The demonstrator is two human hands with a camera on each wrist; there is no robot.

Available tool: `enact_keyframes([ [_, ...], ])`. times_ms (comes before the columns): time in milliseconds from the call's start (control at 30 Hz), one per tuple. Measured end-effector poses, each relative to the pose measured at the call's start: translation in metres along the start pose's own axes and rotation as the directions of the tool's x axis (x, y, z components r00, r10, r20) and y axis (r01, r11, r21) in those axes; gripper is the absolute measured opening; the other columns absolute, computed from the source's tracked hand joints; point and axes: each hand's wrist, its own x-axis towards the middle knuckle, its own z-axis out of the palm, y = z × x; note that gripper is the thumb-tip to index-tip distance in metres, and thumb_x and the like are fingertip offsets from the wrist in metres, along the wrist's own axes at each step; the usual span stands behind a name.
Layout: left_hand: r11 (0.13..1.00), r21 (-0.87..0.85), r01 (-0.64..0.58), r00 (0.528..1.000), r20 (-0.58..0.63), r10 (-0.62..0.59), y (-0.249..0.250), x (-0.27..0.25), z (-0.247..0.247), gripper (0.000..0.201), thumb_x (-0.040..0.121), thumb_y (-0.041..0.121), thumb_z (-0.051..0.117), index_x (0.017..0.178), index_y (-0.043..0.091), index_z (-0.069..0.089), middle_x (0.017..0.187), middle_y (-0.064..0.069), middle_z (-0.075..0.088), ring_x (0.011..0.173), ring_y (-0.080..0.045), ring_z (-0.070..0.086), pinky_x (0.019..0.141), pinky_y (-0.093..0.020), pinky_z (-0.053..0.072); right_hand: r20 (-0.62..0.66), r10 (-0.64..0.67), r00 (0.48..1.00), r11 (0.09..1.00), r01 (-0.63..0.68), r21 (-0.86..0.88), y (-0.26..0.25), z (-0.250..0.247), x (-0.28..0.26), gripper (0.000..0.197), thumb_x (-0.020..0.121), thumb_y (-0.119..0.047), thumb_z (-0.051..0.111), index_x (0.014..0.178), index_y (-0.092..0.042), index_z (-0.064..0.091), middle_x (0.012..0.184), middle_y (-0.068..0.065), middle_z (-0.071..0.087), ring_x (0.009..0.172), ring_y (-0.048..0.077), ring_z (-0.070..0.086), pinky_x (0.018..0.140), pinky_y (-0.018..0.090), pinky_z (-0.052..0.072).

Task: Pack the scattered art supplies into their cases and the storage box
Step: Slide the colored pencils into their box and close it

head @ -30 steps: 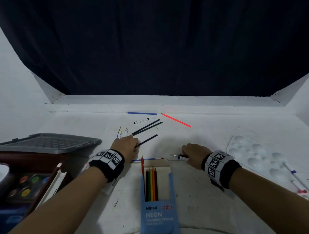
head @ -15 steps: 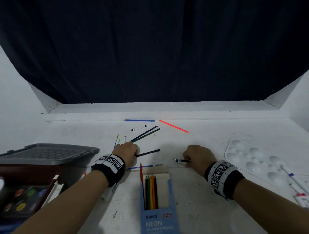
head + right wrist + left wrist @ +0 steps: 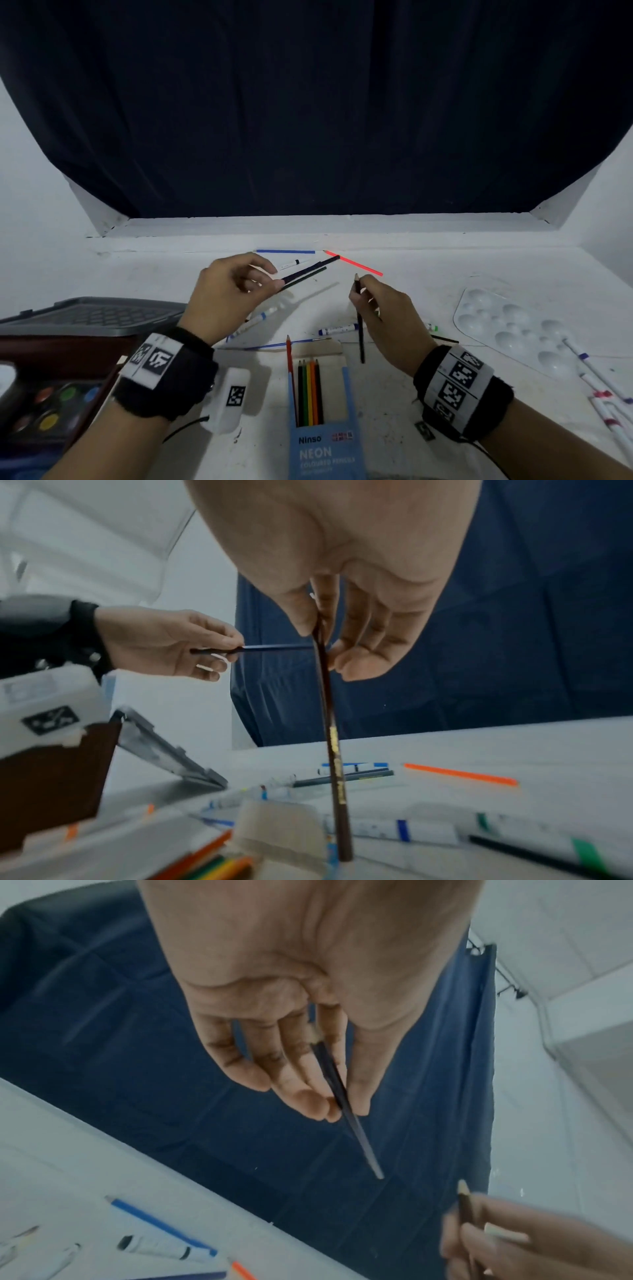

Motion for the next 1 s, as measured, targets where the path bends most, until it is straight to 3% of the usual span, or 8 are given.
enact_keyframes([
  [100,0.969,-0.247,0.025,0.998,-0.050,-0.038,0.010,-0.017,-0.009,0.027,0.068,0.013,0.086,0.088,0.013,0.068,0.077,-0.006,0.076,0.072,-0.017,0.072,0.073,-0.023,0.057,0.037,0.085,0.996,0.969,-0.091,0.230,-0.007,0.006,-0.006,0.015,0.102,-0.027,0.045,0.095,-0.015,0.049,0.073,-0.001,0.063,0.067,0.016,0.062,0.061,0.045,0.057],
  [267,0.883,-0.452,0.130,0.991,0.044,-0.124,0.000,-0.034,0.003,0.024,0.073,0.006,0.080,0.094,0.005,0.071,0.084,-0.017,0.075,0.079,-0.024,0.073,0.077,-0.026,0.057,0.193,0.182,0.964,0.942,-0.227,0.245,0.001,0.020,-0.016,0.007,0.100,-0.019,0.049,0.107,-0.017,0.047,0.078,0.005,0.066,0.070,0.023,0.065,0.054,0.040,0.059],
  [400,0.929,-0.309,0.204,0.970,0.188,-0.151,-0.024,-0.037,0.035,0.013,0.085,0.012,0.073,0.098,0.013,0.074,0.091,-0.012,0.075,0.085,-0.020,0.073,0.077,-0.025,0.056,0.312,0.246,0.918,0.940,-0.305,0.156,0.011,0.029,-0.015,0.026,0.099,-0.017,0.054,0.124,-0.015,0.047,0.078,0.004,0.066,0.069,0.020,0.066,0.056,0.032,0.059],
  [567,0.964,-0.177,0.197,0.962,0.223,-0.156,-0.048,-0.016,0.068,0.009,0.088,0.017,0.073,0.096,0.017,0.074,0.085,-0.008,0.073,0.081,-0.014,0.072,0.081,-0.032,0.058,0.365,0.277,0.889,0.944,-0.322,0.068,0.020,0.037,-0.006,0.051,0.096,-0.016,0.059,0.143,-0.016,0.039,0.090,0.007,0.066,0.074,0.020,0.069,0.060,0.033,0.058],
  [733,0.979,0.077,0.190,0.910,0.359,-0.205,-0.069,0.001,0.096,0.010,0.083,0.026,0.077,0.090,0.019,0.074,0.083,0.002,0.074,0.079,-0.011,0.071,0.080,-0.037,0.059,0.382,0.250,0.890,0.958,-0.285,0.037,0.027,0.041,-0.002,0.064,0.084,-0.013,0.073,0.139,-0.022,0.042,0.086,0.002,0.066,0.075,0.020,0.068,0.066,0.034,0.059],
  [800,0.964,0.228,0.134,0.867,0.444,-0.226,-0.071,0.001,0.103,0.017,0.082,0.033,0.077,0.090,0.019,0.073,0.088,0.003,0.073,0.079,-0.011,0.069,0.072,-0.026,0.057,0.420,0.226,0.879,0.969,-0.246,-0.008,0.029,0.042,-0.005,0.065,0.080,-0.013,0.076,0.136,-0.023,0.043,0.089,0.003,0.068,0.075,0.016,0.064,0.069,0.032,0.057],
  [867,0.923,0.384,0.000,0.875,0.446,-0.185,-0.069,-0.002,0.106,0.023,0.082,0.039,0.076,0.093,0.019,0.069,0.091,0.004,0.071,0.080,-0.010,0.065,0.068,-0.019,0.049,0.464,0.206,0.862,0.978,-0.195,-0.072,0.031,0.044,-0.009,0.056,0.080,-0.015,0.075,0.130,-0.020,0.050,0.098,0.005,0.069,0.077,0.013,0.060,0.069,0.026,0.052],
  [1000,0.871,0.468,-0.149,0.884,0.458,-0.095,-0.068,-0.013,0.103,0.036,0.082,0.044,0.074,0.099,0.017,0.057,0.093,0.005,0.065,0.084,-0.013,0.060,0.071,-0.025,0.045,0.478,0.157,0.864,0.988,-0.142,-0.067,0.033,0.046,-0.015,0.049,0.083,-0.020,0.074,0.128,-0.018,0.053,0.105,0.006,0.070,0.081,0.009,0.059,0.067,0.017,0.047],
])
